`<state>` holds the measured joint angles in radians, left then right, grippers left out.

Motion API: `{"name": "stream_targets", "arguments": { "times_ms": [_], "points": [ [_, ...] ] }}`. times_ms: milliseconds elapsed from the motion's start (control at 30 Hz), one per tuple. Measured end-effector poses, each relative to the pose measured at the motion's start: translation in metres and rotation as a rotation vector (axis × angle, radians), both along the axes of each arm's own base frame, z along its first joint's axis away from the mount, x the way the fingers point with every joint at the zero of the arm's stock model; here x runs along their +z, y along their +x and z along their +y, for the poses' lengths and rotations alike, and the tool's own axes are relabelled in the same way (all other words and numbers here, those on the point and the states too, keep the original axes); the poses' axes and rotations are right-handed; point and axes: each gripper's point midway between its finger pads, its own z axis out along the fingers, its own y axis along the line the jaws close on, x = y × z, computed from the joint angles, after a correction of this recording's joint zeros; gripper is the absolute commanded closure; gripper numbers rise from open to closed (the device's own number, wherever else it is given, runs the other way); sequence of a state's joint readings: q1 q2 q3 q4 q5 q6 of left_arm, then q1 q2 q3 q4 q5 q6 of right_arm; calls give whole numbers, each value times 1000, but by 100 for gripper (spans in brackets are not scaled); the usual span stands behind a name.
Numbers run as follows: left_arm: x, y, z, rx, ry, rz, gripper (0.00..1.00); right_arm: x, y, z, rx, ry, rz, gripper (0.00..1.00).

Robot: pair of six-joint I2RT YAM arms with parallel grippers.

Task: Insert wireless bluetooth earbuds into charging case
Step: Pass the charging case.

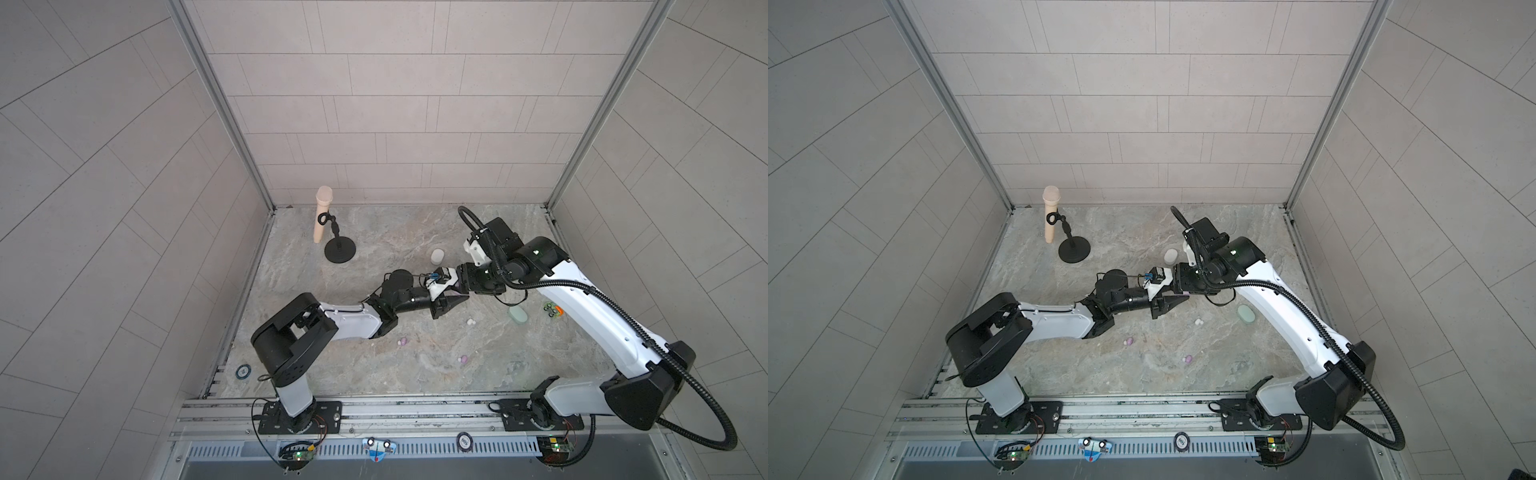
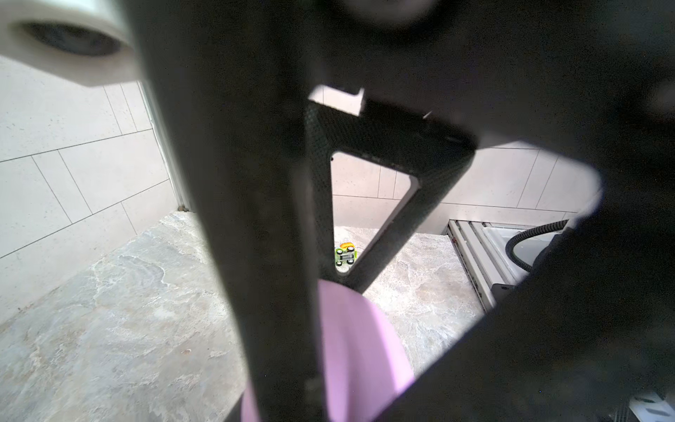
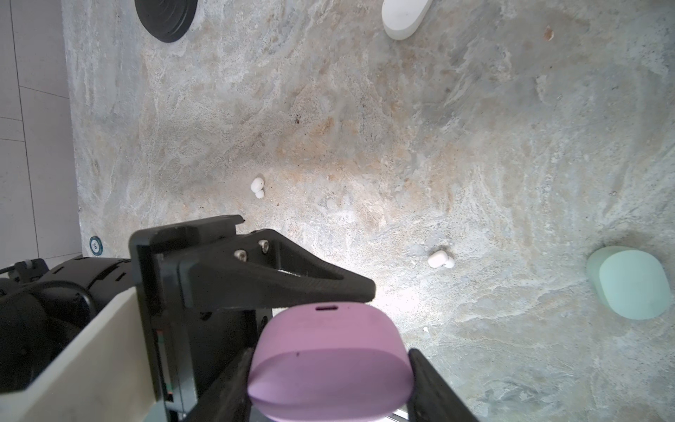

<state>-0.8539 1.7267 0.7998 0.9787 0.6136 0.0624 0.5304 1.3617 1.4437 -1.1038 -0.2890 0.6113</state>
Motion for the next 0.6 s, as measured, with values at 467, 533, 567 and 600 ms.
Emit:
{"name": "stream_targets", "arguments": {
  "times_ms": [467, 533, 567, 600],
  "points": [
    [13, -3, 0, -12, -37, -23, 46, 1, -3, 6, 11, 24, 10, 48],
    [15, -3, 1, -11, -41, -32, 48, 0, -3, 6, 11, 26, 12, 49],
    [15, -3, 1, -11, -41, -33, 48, 1, -3, 6, 10, 27, 13, 49],
    [15, -3, 1, -11, -41, -34, 47, 0, -3, 6, 10, 27, 14, 49]
  ]
}}
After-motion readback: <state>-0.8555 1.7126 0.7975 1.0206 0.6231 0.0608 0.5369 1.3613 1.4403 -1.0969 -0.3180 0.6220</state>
